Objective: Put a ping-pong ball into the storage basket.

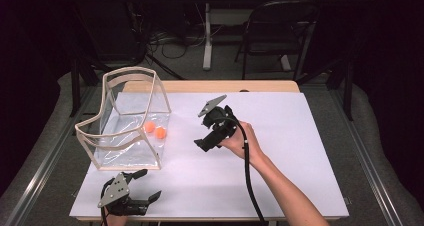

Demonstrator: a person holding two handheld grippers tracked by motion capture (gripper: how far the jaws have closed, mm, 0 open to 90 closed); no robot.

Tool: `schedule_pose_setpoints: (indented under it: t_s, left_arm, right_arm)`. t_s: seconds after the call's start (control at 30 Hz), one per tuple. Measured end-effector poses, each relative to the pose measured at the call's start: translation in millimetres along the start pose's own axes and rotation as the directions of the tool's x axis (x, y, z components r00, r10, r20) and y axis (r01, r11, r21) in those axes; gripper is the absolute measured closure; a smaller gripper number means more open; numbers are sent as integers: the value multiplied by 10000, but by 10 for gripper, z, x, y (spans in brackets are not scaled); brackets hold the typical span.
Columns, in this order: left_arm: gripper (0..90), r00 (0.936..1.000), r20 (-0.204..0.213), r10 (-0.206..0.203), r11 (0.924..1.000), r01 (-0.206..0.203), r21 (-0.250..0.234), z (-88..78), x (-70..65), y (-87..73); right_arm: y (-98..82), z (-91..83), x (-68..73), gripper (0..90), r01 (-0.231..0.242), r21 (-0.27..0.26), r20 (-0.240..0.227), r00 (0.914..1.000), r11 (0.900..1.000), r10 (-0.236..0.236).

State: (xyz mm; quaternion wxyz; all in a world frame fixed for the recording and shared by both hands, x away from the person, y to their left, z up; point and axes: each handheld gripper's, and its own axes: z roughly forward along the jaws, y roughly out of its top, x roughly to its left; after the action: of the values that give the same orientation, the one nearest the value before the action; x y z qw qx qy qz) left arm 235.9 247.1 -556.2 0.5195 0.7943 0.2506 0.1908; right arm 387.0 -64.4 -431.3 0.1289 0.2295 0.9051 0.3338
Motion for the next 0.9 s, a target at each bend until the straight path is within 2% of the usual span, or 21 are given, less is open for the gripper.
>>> schedule_pose_setpoints:
  t_s: [0.23,0.9]
  left_arm:
    - [158,10000,-25,-20,10000,20,-6,-4,5,-3]
    - [158,10000,-71,-26,10000,26,9,-9,10,-6]
  right_arm:
    - [-152,52,15,0,37,316,14,10000,9995,-38]
    - [-676,50,43,0,-544,527,-76,9985,9971,548]
